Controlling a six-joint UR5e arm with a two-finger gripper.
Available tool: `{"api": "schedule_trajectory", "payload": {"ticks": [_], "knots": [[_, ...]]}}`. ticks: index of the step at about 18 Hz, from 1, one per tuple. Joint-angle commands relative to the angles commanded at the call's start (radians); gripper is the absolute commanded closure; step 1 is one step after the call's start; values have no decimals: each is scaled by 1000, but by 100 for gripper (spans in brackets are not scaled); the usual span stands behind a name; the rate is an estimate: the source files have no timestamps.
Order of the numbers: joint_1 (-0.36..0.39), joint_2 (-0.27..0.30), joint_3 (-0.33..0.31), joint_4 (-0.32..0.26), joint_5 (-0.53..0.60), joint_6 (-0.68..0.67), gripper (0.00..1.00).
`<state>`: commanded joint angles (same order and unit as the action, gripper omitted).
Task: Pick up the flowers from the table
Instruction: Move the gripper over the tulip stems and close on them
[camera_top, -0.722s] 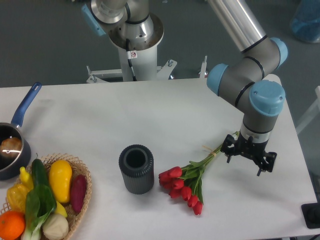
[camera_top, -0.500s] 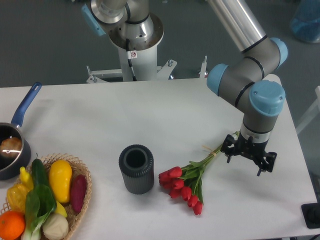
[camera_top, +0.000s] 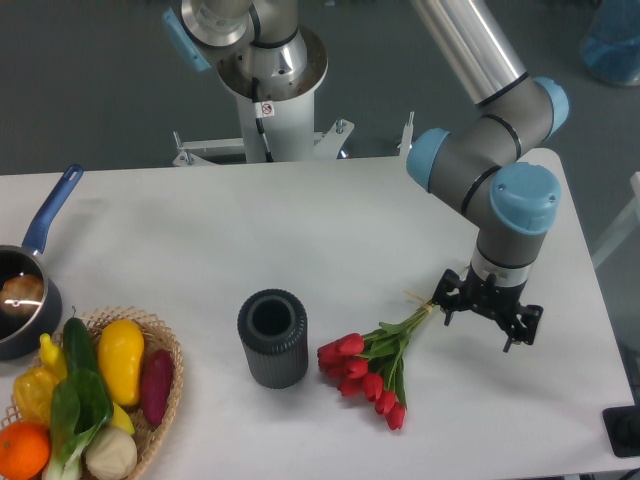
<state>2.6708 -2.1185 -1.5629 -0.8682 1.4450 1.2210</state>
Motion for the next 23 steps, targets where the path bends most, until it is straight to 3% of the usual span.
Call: {"api": "schedule_trajectory", "payload": {"ticks": [5, 9, 13, 16, 18, 20, 23], "knots": [[-49, 17, -69, 5, 0, 2, 0], [-84, 14, -68, 5, -2, 6, 0], [-86, 15, -89, 2, -2, 97, 0], [-98, -15, -68, 5, -2, 97, 1], [-100, -43, -42, 5, -2, 91, 11], [-109, -52, -34, 3, -5, 80, 33], [-112, -49, -23, 6, -35, 20, 37]]}}
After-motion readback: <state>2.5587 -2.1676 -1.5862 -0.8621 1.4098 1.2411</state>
